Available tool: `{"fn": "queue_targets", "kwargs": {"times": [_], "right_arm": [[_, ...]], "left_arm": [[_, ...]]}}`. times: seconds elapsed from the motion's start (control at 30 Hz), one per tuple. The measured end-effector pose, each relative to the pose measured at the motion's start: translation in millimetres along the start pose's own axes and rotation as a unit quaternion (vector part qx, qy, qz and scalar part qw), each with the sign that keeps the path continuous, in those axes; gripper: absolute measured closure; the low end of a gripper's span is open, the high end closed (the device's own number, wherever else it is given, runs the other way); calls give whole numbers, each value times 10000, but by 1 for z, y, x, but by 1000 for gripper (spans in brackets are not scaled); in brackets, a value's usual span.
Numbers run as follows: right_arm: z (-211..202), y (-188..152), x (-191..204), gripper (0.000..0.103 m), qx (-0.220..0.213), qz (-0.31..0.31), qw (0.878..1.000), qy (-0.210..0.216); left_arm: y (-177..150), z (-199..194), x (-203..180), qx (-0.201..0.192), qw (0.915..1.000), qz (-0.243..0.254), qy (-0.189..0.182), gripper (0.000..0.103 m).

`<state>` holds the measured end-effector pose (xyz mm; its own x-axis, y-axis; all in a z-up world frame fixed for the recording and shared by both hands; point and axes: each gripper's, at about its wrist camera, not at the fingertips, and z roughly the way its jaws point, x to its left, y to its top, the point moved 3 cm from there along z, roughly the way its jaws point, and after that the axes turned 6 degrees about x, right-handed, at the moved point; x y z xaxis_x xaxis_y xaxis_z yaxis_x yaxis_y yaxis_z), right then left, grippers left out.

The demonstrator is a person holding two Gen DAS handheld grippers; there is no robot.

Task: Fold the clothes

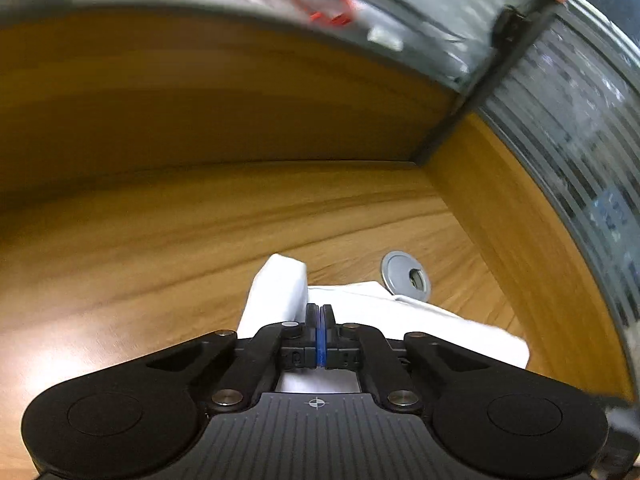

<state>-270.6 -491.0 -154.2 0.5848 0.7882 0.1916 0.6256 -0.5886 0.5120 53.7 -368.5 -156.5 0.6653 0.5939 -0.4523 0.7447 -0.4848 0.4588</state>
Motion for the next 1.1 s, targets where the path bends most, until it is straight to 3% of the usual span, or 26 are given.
{"fn": "queue_targets", "kwargs": {"times": [0.23, 0.4, 0.47, 0.57, 0.7, 0.87, 1.0, 1.1], "right_arm": [[-4, -1, -4, 64, 106, -62, 9999, 81], [-31, 0, 3, 52, -105, -268, 9996, 80], [-43, -2, 11, 51, -192, -457, 9987, 96], [-56, -5, 30, 39, -252, -939, 9951, 177], [-63, -10, 61, 33, -287, -1423, 9878, 564], [-57, -21, 122, 25, -285, -2605, 9623, 721], [-41, -30, 174, 23, -314, -3557, 9315, 687], [-28, -39, 208, 23, -451, -4232, 9041, 381]], "left_arm": [[9, -9, 5, 119, 9997, 71, -213, 99], [-1, -54, -6, -14, 9988, 476, -133, 66], [-11, -73, -7, -16, 9987, 516, -51, 61], [-29, -95, -2, 82, 9996, 274, -2, 51], [-52, -122, 13, 66, 9994, -326, 39, 41], [-78, -148, 27, -68, 9955, -928, 173, 31], [-90, -159, 37, -126, 9904, -1377, 61, 21], [-96, -168, 45, -138, 9866, -1624, -10, 16]]}}
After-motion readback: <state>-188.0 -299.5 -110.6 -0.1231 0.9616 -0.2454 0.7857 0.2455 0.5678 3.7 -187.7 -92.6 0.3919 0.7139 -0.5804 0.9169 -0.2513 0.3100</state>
